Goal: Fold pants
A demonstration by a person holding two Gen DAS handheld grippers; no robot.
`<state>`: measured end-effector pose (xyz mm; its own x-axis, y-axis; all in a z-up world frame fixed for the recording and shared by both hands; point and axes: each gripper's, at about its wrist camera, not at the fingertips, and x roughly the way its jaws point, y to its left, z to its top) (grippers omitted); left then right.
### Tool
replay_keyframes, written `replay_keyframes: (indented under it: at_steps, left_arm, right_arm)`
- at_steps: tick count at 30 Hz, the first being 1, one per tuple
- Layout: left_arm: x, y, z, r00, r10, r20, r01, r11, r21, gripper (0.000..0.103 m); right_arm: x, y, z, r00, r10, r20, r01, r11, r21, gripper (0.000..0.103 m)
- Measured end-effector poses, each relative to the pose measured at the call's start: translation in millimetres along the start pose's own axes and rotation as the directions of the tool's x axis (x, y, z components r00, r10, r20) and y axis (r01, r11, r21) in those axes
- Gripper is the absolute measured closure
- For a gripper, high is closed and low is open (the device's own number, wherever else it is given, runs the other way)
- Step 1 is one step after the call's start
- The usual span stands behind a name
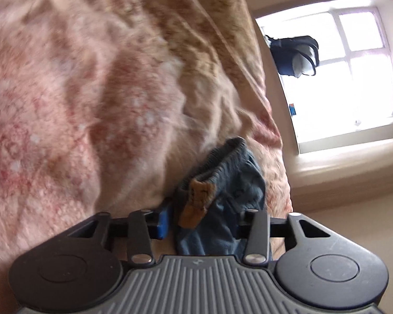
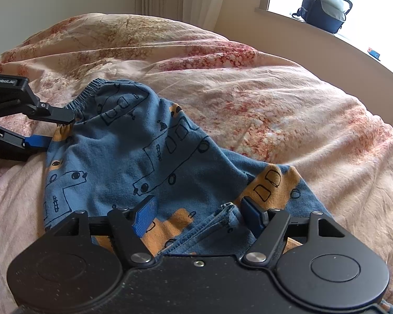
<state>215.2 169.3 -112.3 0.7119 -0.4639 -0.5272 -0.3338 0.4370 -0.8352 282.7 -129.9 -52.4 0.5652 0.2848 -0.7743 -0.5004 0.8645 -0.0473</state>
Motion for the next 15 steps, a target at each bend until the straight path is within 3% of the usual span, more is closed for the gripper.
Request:
replay_keyframes:
  at_steps: [5,9,12,15]
  left_arm:
    - [5,-3,1,1.0,0.014,0.007,-0.014,0.999,0.039,0.074]
    - [2,-19,-5,0.997,0.06,0.055,-0.067,0.988,0.136,0.082]
    - [-3,-37,-15,0.987,0.108,0.119,-0.138,0.951,0.277,0.086]
    - [-5,-54,-27,0.974,0.131,0.182,-0.195,0.894,0.402,0.087]
  right_arm:
    - [0,2,0,1.0,-0.005,-0.005,0.005,1.0,-0.006,0.029]
    - [1,3,0,1.0,-0.009,-0.007,0.008,1.0,-0.009,0.029]
    - [2,5,1,1.0,-0.017,-0.011,0.017,1.0,-0.015,0.029]
    - [2,7,2,0.999,-0.031,-0.019,0.03,0.999,-0.023,0.028]
